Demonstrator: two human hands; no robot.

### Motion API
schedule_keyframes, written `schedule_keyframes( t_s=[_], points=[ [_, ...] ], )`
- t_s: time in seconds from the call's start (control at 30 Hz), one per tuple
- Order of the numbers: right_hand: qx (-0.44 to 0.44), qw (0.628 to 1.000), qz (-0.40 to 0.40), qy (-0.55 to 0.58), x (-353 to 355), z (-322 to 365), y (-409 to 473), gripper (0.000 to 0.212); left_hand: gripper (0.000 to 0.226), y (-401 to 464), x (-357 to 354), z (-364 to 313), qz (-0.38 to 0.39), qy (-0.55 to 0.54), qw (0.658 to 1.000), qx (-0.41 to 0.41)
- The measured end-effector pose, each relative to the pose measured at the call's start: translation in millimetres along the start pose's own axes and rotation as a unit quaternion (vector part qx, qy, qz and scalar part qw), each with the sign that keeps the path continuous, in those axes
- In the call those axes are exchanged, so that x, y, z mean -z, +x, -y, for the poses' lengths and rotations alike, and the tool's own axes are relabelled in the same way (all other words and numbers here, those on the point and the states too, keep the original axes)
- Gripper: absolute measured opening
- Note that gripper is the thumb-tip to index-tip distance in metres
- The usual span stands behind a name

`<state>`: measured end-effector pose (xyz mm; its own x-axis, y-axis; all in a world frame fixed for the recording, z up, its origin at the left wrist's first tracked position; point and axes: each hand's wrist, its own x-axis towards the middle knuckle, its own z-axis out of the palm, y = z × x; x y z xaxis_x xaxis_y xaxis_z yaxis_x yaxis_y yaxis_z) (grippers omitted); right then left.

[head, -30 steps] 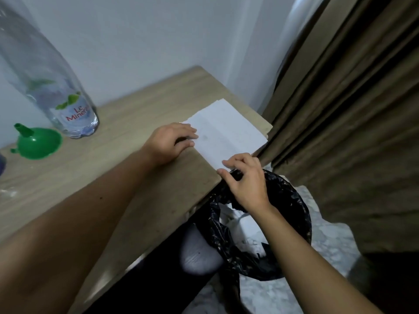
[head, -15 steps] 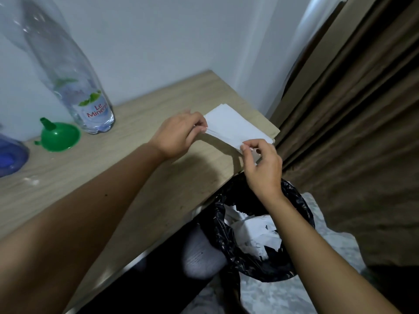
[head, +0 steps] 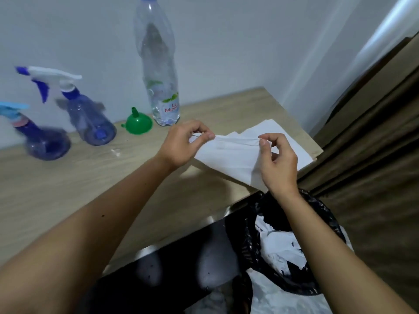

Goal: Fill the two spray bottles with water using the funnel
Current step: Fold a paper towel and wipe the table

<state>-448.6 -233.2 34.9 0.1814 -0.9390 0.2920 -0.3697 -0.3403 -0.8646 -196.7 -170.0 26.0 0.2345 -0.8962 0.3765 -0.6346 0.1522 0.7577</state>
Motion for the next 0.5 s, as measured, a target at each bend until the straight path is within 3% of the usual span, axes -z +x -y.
schedule_keyframes(
  t_s=[0.3,0.5],
  points=[
    [0.014,0.994,0.102,0.021,-73.1,37.3,-37.6,0.009,0.014,-97.4,80.6,13.0,-0.060,-0.013,0.993,0.104],
    [0.017,0.981,0.184,0.055,-121.0,58.6,-57.2,0.011,0.013,-144.0,129.9,23.3,-0.067,-0.038,0.972,0.221]
  ],
)
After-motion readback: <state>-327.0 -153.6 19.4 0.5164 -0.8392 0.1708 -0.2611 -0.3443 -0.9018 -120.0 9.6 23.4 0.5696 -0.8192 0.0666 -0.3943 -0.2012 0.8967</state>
